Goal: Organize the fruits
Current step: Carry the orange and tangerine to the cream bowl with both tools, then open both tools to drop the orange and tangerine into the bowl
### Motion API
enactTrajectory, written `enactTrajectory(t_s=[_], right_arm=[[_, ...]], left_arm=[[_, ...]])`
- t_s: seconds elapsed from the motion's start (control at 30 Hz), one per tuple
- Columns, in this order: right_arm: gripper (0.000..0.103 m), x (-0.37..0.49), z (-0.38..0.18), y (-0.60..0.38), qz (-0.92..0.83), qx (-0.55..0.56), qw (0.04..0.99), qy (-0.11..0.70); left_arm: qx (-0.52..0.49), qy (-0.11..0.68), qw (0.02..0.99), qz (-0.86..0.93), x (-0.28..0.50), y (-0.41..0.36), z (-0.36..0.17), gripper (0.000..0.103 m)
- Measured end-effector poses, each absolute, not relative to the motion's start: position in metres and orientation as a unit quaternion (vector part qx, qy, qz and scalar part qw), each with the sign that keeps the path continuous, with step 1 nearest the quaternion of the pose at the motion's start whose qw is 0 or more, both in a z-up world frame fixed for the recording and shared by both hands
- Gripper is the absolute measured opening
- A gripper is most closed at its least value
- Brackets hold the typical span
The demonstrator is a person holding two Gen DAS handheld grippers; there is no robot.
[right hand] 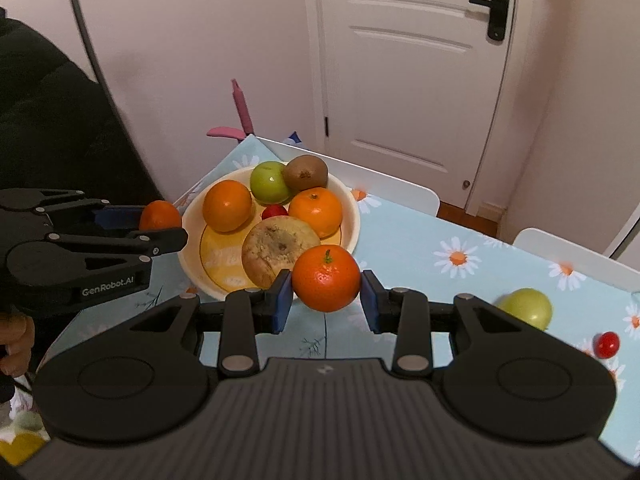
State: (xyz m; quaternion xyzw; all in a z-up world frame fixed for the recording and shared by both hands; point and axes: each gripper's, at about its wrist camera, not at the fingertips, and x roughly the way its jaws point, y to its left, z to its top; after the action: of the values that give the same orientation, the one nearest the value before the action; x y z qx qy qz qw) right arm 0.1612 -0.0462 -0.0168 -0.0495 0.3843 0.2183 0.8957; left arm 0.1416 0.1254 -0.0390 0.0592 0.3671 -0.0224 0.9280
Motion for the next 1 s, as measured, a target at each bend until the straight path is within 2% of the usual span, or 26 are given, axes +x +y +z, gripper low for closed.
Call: enactTrajectory(t_s=[0.5, 0.6, 0.63, 0.73, 0.83, 1.0], right_arm=[[0.051, 0.192, -0.038, -0.022, 0.155, -0.025, 0.9, 0.406], [0.051, 0.196, -0.037, -0.021, 0.153, -0.025, 0.901, 0.406], [0.051, 0.197, -0.037, -0.021, 0.154, -0.026, 0.901, 0.406], [0.051, 0.2, -0.035, -0.022, 0.157, -0.028, 0.901, 0.404], [0.051, 0.205, -0.033, -0.022, 0.161, -0.03, 0.901, 0.402], [0.051, 0.216, -0.031, -0.024, 0.173, -0.033, 0.898, 0.403]], left_arm=[[0.075, 0.409, 0.906, -0.077, 0.185, 0.148, -0.085, 0.043], [0.072, 0.399, 0.91, -0.082, 0.184, 0.149, -0.082, 0.076], [0.07, 0.395, 0.912, -0.082, 0.182, 0.149, -0.081, 0.08], [0.066, 0.392, 0.914, -0.082, 0.178, 0.15, -0.076, 0.081], [0.063, 0.389, 0.916, -0.078, 0.173, 0.15, -0.07, 0.088], [0.057, 0.383, 0.919, -0.068, 0.165, 0.151, -0.061, 0.089]])
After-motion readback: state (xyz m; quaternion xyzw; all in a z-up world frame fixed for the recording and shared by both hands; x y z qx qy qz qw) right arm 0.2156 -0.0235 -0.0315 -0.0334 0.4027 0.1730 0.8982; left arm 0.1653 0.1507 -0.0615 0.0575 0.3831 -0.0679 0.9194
